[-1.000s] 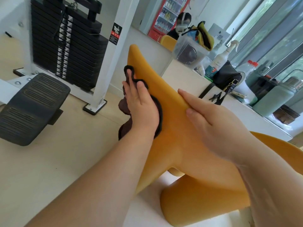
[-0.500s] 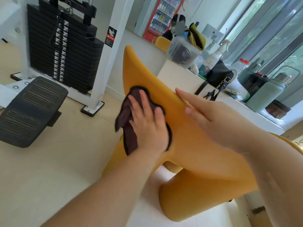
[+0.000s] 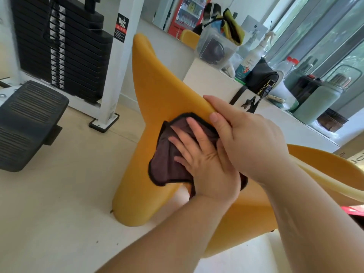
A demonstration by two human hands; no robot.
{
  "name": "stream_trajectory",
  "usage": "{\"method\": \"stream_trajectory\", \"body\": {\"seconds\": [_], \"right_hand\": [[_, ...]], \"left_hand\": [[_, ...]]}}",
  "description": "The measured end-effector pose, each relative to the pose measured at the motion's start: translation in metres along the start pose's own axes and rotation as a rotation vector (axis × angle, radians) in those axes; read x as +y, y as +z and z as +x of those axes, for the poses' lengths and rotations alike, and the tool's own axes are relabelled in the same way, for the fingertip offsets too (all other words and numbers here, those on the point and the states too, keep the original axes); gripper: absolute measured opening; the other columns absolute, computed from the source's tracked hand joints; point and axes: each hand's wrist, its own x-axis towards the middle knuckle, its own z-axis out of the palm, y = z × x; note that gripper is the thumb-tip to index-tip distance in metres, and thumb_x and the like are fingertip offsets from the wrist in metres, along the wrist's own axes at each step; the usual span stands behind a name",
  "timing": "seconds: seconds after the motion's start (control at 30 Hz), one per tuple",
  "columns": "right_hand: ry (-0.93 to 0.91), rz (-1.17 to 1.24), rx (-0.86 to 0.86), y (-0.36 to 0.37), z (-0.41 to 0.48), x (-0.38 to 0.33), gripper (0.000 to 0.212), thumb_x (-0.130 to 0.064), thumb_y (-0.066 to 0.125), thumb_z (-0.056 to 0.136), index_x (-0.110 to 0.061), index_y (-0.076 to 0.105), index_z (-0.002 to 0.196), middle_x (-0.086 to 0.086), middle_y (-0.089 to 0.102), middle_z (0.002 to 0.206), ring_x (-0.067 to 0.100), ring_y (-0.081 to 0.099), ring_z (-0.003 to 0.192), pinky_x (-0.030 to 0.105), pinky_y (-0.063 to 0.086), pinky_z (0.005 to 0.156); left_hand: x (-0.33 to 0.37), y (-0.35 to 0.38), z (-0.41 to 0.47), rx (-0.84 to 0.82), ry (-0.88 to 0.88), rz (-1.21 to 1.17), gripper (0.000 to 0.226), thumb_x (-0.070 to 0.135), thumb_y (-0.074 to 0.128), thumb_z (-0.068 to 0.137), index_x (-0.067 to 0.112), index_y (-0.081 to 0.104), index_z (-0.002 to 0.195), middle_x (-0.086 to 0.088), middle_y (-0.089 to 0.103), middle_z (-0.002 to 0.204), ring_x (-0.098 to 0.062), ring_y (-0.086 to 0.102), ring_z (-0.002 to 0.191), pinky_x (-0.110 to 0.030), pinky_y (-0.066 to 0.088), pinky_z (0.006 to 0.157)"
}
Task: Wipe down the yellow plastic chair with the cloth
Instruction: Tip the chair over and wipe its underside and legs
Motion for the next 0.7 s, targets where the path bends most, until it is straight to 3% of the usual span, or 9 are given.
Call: {"method": "stream_trajectory", "body": {"seconds": [0.07,0.2,0.33,0.5,0.57,0.7], "right_hand": [[0.002,-0.016,-0.002,0.002,0.003,-0.002,0.049,-0.061,0.016,0.1,-0.062,0.025,0.148,-0.004,0.069,0.095,0.025,0.064,0.087,0.04,0.052,0.073],[0.005,-0.01,-0.012,0.003,0.003,0.001,0.049,-0.063,0.013,0.1,-0.063,0.021,0.148,-0.004,0.066,0.091,0.025,0.062,0.086,0.04,0.052,0.073],[0.018,-0.024,0.0,0.004,0.003,0.0,0.052,-0.063,0.009,0.098,-0.063,0.021,0.148,-0.005,0.066,0.089,0.022,0.059,0.078,0.036,0.05,0.066],[0.03,-0.038,0.008,0.002,0.003,-0.003,0.053,-0.063,0.009,0.098,-0.061,0.025,0.149,-0.005,0.067,0.092,0.019,0.05,0.075,0.03,0.036,0.058],[0.047,-0.032,0.012,0.001,0.003,-0.003,0.052,-0.063,0.011,0.099,-0.061,0.025,0.149,-0.006,0.066,0.091,0.018,0.05,0.077,0.032,0.038,0.061],[0.076,-0.013,0.038,0.004,0.001,-0.006,0.048,-0.061,0.017,0.101,-0.06,0.03,0.148,-0.009,0.06,0.084,0.017,0.052,0.076,0.033,0.043,0.062]], "left_hand": [[-0.009,-0.013,0.016,0.029,0.059,0.009,0.072,0.056,0.023,0.102,0.052,-0.039,0.138,0.004,-0.029,0.164,-0.016,-0.033,0.148,-0.055,-0.012,0.117],[-0.013,-0.054,0.081,0.161,0.045,-0.059,0.066,0.059,0.012,0.097,0.039,-0.006,0.158,-0.005,-0.003,0.169,-0.026,0.006,0.155,-0.061,0.009,0.12],[-0.041,-0.08,0.131,0.054,0.005,-0.208,0.066,0.069,0.015,0.093,0.051,0.0,0.155,0.007,0.006,0.169,-0.016,0.012,0.154,-0.054,0.015,0.123],[-0.046,-0.069,0.106,0.054,-0.04,-0.095,0.068,0.068,0.009,0.094,0.045,-0.006,0.156,0.006,0.003,0.169,-0.019,0.012,0.154,-0.062,0.017,0.12],[-0.032,-0.057,0.076,0.06,-0.043,-0.005,0.065,0.059,0.008,0.098,0.04,-0.013,0.156,0.004,-0.004,0.169,-0.021,0.0,0.155,-0.064,0.004,0.121],[-0.024,-0.04,0.027,-0.049,0.017,0.043,0.062,0.058,0.01,0.099,0.054,-0.037,0.138,0.007,-0.022,0.166,-0.015,-0.027,0.15,-0.055,-0.011,0.12]]}}
